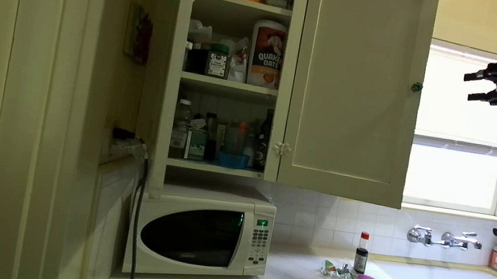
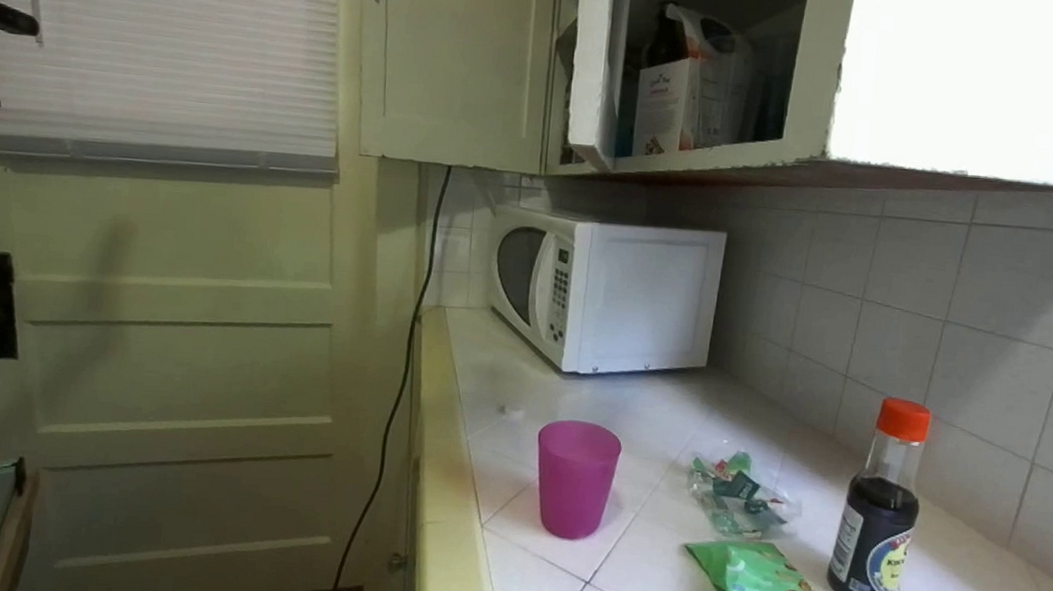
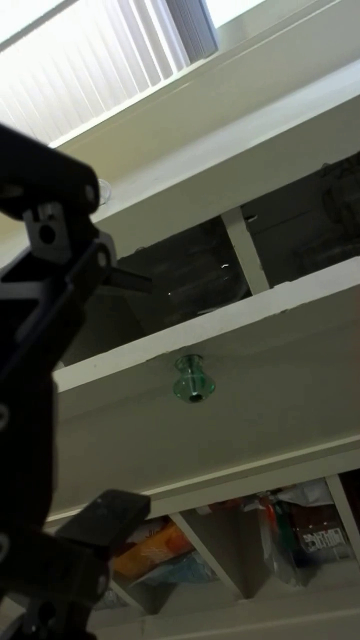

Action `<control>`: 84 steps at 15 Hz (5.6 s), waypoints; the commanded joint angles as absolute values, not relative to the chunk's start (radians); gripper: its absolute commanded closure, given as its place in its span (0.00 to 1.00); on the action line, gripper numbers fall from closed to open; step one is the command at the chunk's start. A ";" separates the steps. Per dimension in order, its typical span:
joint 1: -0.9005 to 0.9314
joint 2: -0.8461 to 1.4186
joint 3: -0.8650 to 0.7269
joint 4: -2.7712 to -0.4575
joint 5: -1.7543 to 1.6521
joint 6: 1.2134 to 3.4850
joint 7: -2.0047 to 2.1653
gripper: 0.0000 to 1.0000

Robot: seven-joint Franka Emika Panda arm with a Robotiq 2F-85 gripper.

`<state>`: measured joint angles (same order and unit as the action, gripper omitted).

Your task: Open up the drawer and place an object in there and it was not done smoothly

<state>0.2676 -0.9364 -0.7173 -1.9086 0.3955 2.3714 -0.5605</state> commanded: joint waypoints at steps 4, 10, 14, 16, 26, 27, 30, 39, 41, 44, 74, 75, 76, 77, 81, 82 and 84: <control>0.275 -0.867 -0.676 -1.894 0.402 2.426 -0.429 0.00; 0.249 -0.743 -0.640 -1.839 0.386 2.480 -0.340 0.00; 0.239 -0.680 -0.655 -1.796 0.398 2.470 -0.344 0.00; 0.272 -0.667 -0.673 -1.772 0.420 2.466 -0.382 0.00; 0.380 -0.612 -0.760 -1.689 0.475 2.449 -0.496 0.00; 0.408 -0.607 -0.776 -1.679 0.492 2.452 -0.512 0.00; 0.463 -0.584 -0.809 -1.652 0.519 2.450 -0.545 0.00; 0.539 -0.634 -0.826 -1.616 0.585 2.267 -0.614 0.00; 0.508 -0.670 -0.807 -1.626 0.589 2.185 -0.627 0.00; 0.463 -0.722 -0.790 -1.644 0.586 2.070 -0.633 0.00; 0.107 -0.452 -0.590 -1.533 1.294 1.470 -0.552 0.00; 0.090 -0.446 -0.569 -1.519 1.289 1.452 -0.547 0.00; 0.076 -0.439 -0.544 -1.508 1.288 1.436 -0.542 0.00; 0.062 -0.429 -0.522 -1.493 1.288 1.419 -0.535 0.00; 0.055 -0.393 -0.428 -1.428 1.364 1.346 -0.461 0.00; 0.046 -0.391 -0.386 -1.418 1.384 1.371 -0.451 0.00; -0.026 -0.408 -0.273 -1.412 1.335 1.555 -0.482 0.00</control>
<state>0.0631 -0.4174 -0.3887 -1.4478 1.3468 1.4133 -0.4846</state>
